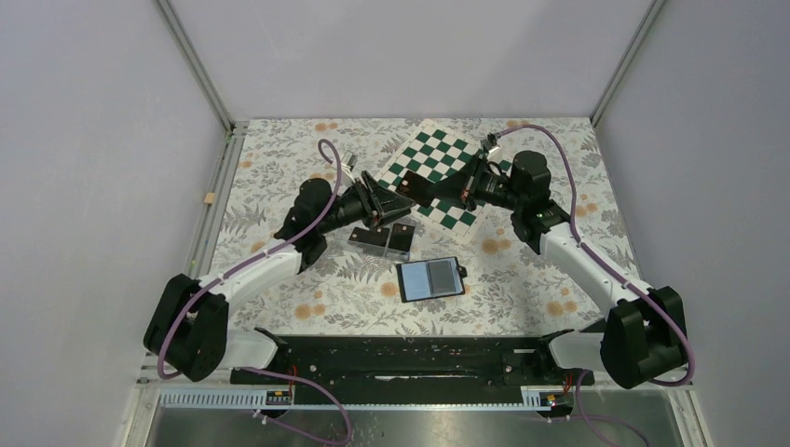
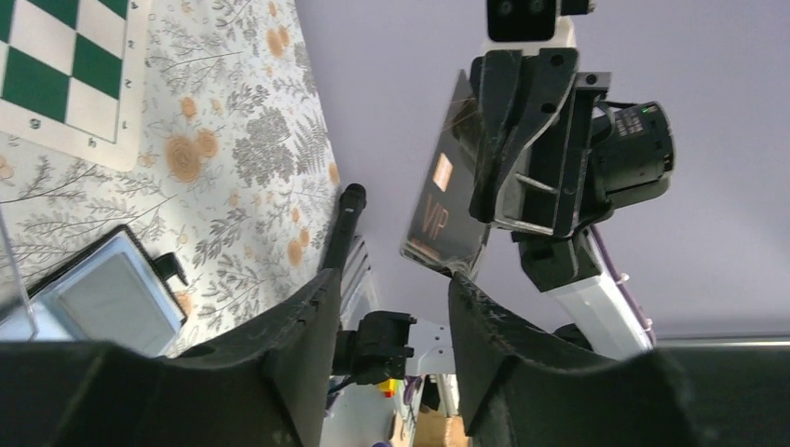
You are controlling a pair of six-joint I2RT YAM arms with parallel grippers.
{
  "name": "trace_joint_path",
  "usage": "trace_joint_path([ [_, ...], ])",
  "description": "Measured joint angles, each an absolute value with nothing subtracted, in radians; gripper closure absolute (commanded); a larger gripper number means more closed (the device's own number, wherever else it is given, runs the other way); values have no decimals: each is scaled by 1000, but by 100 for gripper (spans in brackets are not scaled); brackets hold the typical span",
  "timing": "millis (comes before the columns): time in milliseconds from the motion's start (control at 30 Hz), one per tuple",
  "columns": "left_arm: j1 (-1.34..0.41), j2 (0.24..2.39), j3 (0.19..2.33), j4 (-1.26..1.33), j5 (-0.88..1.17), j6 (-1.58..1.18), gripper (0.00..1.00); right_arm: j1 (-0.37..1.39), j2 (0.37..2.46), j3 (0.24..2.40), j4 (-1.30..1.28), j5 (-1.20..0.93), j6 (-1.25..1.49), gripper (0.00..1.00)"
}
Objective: Put the credit cards into the card holder
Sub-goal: Insert the credit card into the card holder.
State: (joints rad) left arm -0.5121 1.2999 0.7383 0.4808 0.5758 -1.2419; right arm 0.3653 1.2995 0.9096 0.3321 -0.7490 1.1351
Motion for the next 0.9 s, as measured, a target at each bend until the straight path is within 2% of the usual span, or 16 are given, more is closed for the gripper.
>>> trace_joint_path([
  [167,-515,1351,750,576,575,-1301,77,360,1284,875,366,-716,1174,100],
  [267,-515,1385,776,640,574,-1328,83,360,1266,849,379,-718,1194,100],
  [400,-515,1419,781,728,576,-1371,100,360,1244,829,403,-715,1211,99],
  [533,-515,1427,781,766,579,-1390,100,358,1244,822,408,-711,1220,73],
  [667,-517,1425,807,704,580,-1348,100,359,1234,831,323,-719,1151,41],
  [767,-517,1412,860,555,575,-1269,100,360,1200,865,153,-699,1031,29],
  [900,-516,1365,992,237,566,-1074,100,360,1162,926,-37,-682,872,24],
])
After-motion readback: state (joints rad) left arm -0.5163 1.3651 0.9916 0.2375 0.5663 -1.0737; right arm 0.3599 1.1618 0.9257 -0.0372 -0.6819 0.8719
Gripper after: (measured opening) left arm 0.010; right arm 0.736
